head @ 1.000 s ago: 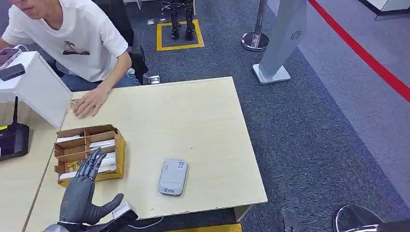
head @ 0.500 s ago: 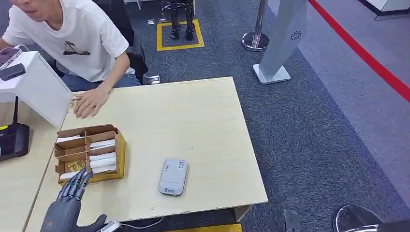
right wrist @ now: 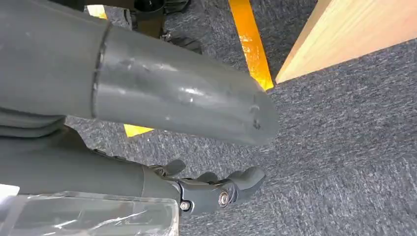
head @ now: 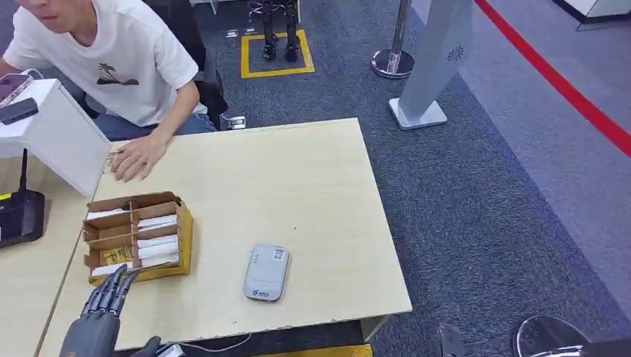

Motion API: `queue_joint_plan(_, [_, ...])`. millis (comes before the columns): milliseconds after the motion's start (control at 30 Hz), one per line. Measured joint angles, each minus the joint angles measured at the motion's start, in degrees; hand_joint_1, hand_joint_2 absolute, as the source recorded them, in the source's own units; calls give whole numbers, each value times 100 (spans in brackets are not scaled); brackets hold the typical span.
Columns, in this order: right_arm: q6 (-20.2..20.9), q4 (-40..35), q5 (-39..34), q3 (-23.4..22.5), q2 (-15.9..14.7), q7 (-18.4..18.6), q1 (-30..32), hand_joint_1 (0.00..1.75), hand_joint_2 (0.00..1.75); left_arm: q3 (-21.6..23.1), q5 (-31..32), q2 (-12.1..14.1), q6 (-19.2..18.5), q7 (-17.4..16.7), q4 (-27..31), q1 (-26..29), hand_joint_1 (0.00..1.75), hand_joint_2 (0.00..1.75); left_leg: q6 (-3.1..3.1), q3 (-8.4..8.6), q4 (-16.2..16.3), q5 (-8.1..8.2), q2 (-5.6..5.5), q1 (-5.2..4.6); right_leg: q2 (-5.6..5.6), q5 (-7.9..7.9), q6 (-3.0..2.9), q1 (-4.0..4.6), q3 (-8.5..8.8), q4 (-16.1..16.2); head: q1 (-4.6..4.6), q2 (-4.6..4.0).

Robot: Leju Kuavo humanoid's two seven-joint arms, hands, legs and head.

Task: Pass the card to the sensor for recognition and then transmit it.

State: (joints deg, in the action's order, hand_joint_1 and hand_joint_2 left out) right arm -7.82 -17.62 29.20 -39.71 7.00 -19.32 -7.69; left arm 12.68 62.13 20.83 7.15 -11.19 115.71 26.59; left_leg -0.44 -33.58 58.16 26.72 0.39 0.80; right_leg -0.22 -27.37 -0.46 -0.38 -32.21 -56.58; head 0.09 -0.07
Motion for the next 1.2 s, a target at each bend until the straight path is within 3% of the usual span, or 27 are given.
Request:
queue_joint_plan(233, [2, -13, 37, -35, 0, -9, 11, 0, 0, -125, 202, -26, 114, -134, 46, 105, 0, 175, 3, 0, 0, 2, -1, 0, -1, -1, 3, 0, 1, 0, -2, 2])
queue_joint_plan(467, [2, -35, 162, -35, 0, 57, 0, 0, 0, -476, 710, -15, -209, -315, 2, 80, 0, 175, 3, 1, 0, 2, 0, 0, -1, 0, 3, 0, 2, 0, 0, 2])
queue_joint_plan(667, [2, -37, 205, -35, 0, 76, -20, 0, 0, -844, 833, 2, -413, -306, -122, -10, 0, 175, 3, 1, 0, 2, -1, 0, -1, -1, 3, 0, 2, 0, 0, 2])
queue_joint_plan(1200, [20, -39, 319, -33, 0, 138, -54, 0, 0, -957, 829, -37, -618, -49, -524, -432, 0, 175, 3, 1, 0, 1, -3, 0, -4, -1, 3, 0, 2, 0, -2, 2])
